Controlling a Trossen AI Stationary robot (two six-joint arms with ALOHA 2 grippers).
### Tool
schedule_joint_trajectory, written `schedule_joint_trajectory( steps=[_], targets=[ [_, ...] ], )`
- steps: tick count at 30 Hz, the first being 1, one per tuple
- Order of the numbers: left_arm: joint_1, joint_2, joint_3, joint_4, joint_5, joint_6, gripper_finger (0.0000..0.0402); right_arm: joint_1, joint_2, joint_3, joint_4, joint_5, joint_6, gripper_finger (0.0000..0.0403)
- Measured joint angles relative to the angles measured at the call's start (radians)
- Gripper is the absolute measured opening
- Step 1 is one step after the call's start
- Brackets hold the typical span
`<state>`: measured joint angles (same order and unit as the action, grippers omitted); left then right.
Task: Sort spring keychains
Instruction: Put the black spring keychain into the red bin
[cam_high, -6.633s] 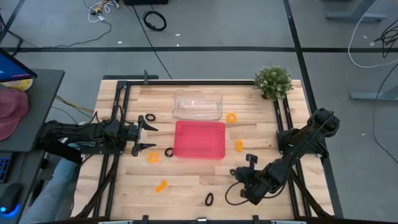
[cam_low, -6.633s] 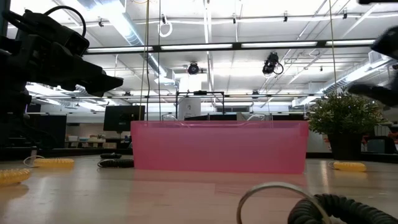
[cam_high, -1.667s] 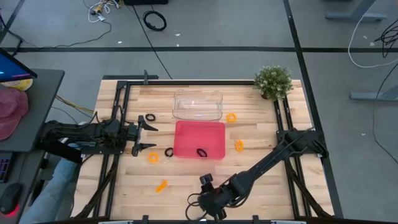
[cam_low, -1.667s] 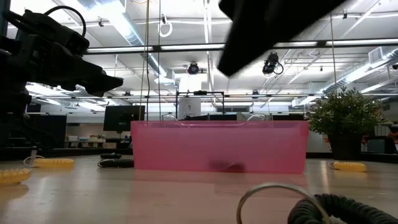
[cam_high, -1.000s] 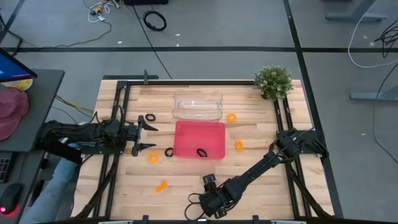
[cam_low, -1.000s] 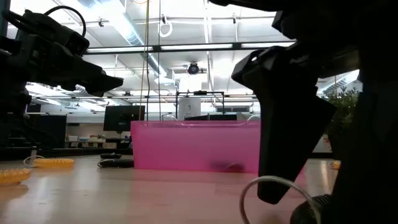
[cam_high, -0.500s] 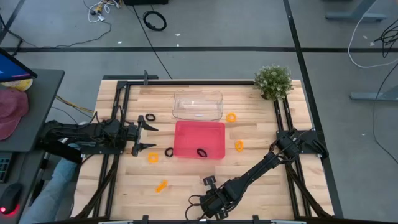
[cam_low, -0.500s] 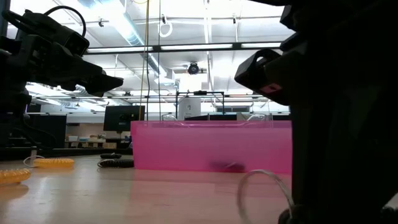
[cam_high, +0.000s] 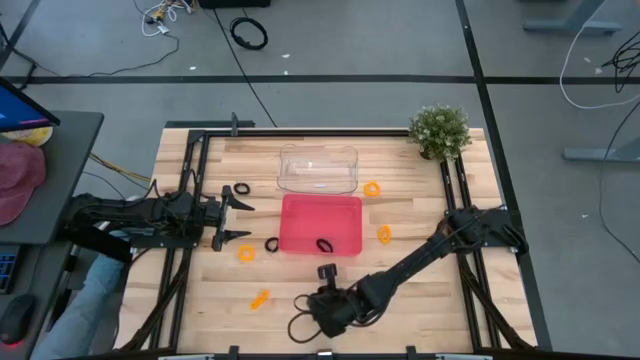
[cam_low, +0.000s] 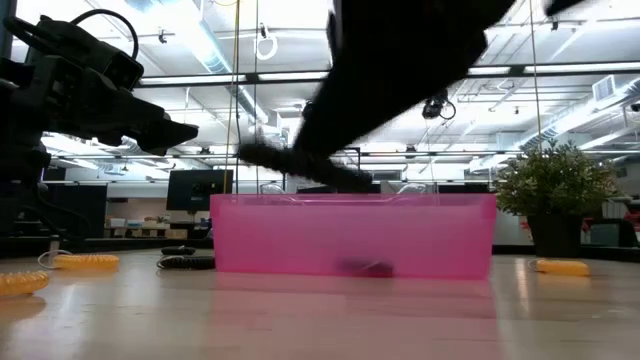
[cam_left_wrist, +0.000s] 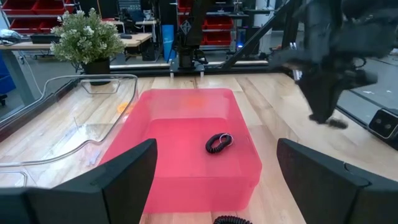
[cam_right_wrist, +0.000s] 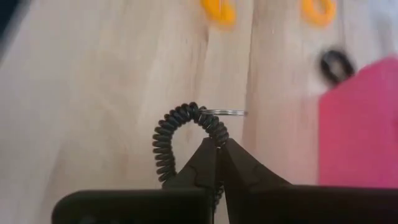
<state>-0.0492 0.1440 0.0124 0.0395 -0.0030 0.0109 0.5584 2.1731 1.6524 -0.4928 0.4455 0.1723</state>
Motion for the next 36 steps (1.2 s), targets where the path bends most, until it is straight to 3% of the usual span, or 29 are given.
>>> schedule_joint_trajectory(
  steps=[7,13,22,30,36],
  targets=[
    [0.0,0.0,0.0,0.0,0.0,0.0,0.0337,-0.117,-0.095,0.0,0.082,0.001,-0.065,0.0006],
    [0.0,0.0,0.0,0.0,0.0,0.0,0.0337,-0.208,-0.182,0.0,0.072,-0.093,0.096,0.0006],
    [0.0,0.0,0.0,0.0,0.0,0.0,0.0337,-0.262,-0.242,0.002,-0.02,-0.097,0.19,0.0007],
    [0.0,0.0,0.0,0.0,0.0,0.0,0.0337,-0.259,-0.24,0.002,-0.13,0.053,0.196,0.0008],
    [0.0,0.0,0.0,0.0,0.0,0.0,0.0337,-0.262,-0.24,0.002,-0.144,0.062,0.192,0.0008]
  ],
)
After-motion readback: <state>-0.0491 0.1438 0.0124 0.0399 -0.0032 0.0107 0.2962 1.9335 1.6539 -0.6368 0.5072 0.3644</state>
